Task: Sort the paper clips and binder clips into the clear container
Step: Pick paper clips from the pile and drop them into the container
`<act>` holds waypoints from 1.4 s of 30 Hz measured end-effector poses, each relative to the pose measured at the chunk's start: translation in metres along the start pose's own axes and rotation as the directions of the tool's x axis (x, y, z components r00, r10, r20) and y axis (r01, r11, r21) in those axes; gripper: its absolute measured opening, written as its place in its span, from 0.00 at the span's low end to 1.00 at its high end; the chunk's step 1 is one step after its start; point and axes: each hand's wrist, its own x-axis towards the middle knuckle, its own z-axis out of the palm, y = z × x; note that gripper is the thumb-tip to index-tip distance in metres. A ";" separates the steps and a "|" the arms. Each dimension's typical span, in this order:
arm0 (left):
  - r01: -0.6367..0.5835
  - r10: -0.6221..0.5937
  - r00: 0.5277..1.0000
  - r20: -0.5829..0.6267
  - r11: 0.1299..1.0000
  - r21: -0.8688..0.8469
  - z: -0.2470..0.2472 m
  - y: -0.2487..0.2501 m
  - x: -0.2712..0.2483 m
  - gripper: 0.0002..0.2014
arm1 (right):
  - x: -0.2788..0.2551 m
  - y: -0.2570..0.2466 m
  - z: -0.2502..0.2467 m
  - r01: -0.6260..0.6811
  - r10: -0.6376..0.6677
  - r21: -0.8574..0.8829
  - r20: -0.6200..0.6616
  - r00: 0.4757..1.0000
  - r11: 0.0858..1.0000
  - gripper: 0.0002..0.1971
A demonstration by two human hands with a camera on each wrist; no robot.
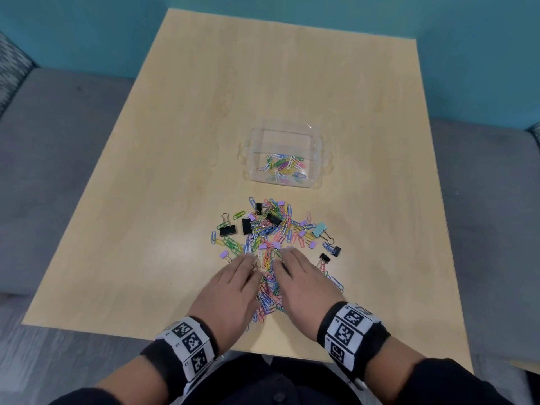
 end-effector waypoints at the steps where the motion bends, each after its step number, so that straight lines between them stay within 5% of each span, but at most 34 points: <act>1: 0.035 -0.035 0.999 0.007 0.999 0.001 0.000 -0.001 0.003 0.28 | 0.004 0.003 0.000 -0.018 0.018 0.001 -0.009 1.000 1.000 0.31; 6: 0.046 -0.048 0.997 0.068 0.998 0.038 0.004 -0.005 0.012 0.30 | 0.008 0.003 0.003 -0.020 0.023 -0.044 0.077 0.997 0.999 0.35; 11: -0.044 0.040 0.997 0.062 0.997 0.060 0.002 0.000 -0.001 0.27 | -0.007 -0.006 -0.004 0.017 -0.015 -0.051 0.031 0.999 0.999 0.30; 17: 0.004 -0.004 1.000 -0.001 1.000 0.016 0.002 -0.004 0.006 0.29 | 0.009 -0.002 -0.007 -0.016 0.016 -0.020 -0.013 1.000 1.000 0.30; 29: -0.067 0.066 0.994 0.090 0.998 0.007 0.012 -0.007 0.020 0.27 | 0.005 -0.010 -0.006 0.047 -0.047 -0.014 0.020 0.999 0.999 0.29; 39: -0.136 0.131 0.989 -0.072 0.988 -0.071 0.000 -0.002 0.000 0.19 | -0.009 -0.007 -0.017 0.015 -0.016 0.033 0.030 0.999 0.999 0.23; 42: -0.057 0.050 0.995 -0.086 0.995 -0.078 -0.005 -0.002 0.007 0.20 | 0.002 0.000 -0.022 -0.043 0.043 0.013 0.005 0.999 0.999 0.24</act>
